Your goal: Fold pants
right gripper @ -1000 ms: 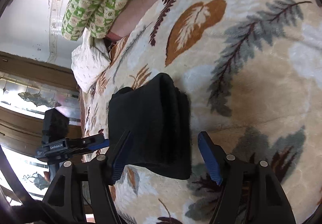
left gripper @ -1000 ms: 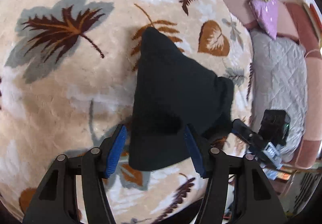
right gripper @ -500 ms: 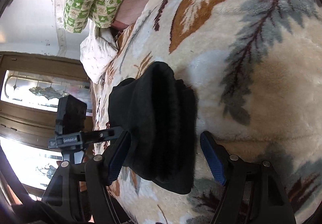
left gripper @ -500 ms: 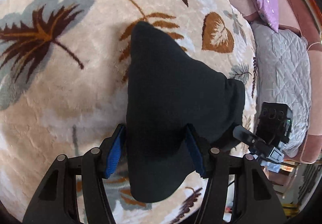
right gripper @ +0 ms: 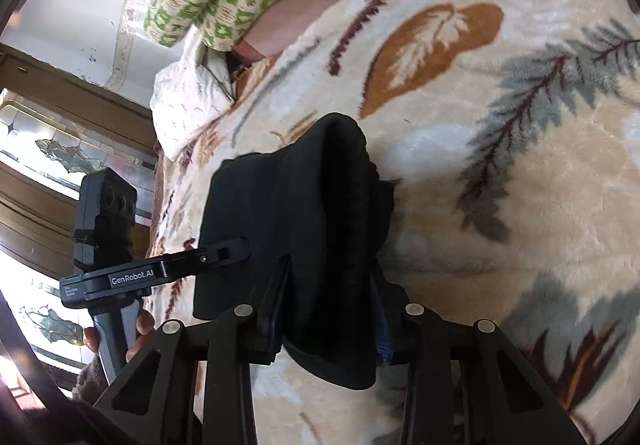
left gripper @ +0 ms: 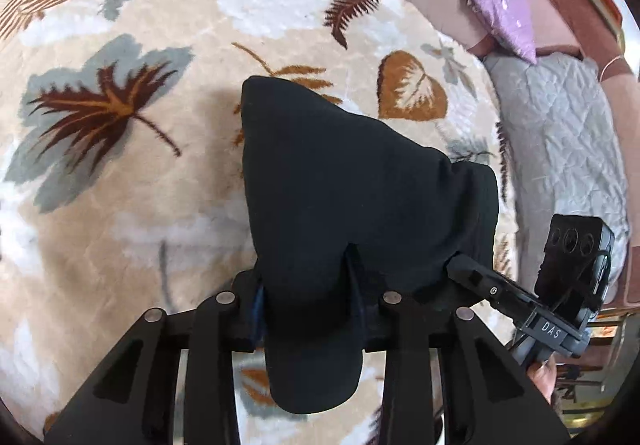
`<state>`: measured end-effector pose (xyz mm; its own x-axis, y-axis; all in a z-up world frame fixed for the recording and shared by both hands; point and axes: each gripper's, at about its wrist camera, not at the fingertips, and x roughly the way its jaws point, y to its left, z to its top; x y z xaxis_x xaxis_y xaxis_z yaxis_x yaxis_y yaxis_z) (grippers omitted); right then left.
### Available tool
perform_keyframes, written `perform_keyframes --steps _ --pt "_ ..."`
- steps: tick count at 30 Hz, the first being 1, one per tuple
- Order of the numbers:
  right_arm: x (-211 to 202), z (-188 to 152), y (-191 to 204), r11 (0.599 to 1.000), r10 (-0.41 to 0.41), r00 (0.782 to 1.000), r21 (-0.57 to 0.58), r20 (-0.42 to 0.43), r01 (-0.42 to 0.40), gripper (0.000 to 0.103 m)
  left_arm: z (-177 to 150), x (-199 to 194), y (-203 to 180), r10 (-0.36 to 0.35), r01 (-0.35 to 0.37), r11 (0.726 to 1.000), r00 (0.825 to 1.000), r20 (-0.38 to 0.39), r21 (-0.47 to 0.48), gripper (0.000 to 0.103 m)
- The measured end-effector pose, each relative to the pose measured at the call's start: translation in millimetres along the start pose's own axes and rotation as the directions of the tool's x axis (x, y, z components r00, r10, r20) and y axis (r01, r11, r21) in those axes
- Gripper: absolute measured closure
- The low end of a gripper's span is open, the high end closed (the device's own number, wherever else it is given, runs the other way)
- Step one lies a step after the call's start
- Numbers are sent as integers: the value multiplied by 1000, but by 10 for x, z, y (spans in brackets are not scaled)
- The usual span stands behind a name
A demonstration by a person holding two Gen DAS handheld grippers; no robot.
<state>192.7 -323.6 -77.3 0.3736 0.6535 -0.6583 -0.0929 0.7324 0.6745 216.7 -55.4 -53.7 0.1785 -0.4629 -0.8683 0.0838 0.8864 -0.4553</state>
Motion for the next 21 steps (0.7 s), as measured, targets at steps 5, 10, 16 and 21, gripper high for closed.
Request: perform_keyframes --steps 5,10,16,21 --pt "-103 -31 493 998 5 1000 -64 20 -3 68 -12 -529 130 -23 23 1000 998 64 -6 73" --pt "-44 9 1029 993 60 996 -109 62 -53 68 69 -982 360 30 -31 1000 991 131 3 72" --pt "572 -209 1132 996 62 998 -60 5 -61 68 66 -674 928 96 -94 995 994 44 -37 72" --pt "965 -345 975 999 -5 1000 -32 -2 5 68 80 -385 1252 68 -67 996 998 15 -53 72"
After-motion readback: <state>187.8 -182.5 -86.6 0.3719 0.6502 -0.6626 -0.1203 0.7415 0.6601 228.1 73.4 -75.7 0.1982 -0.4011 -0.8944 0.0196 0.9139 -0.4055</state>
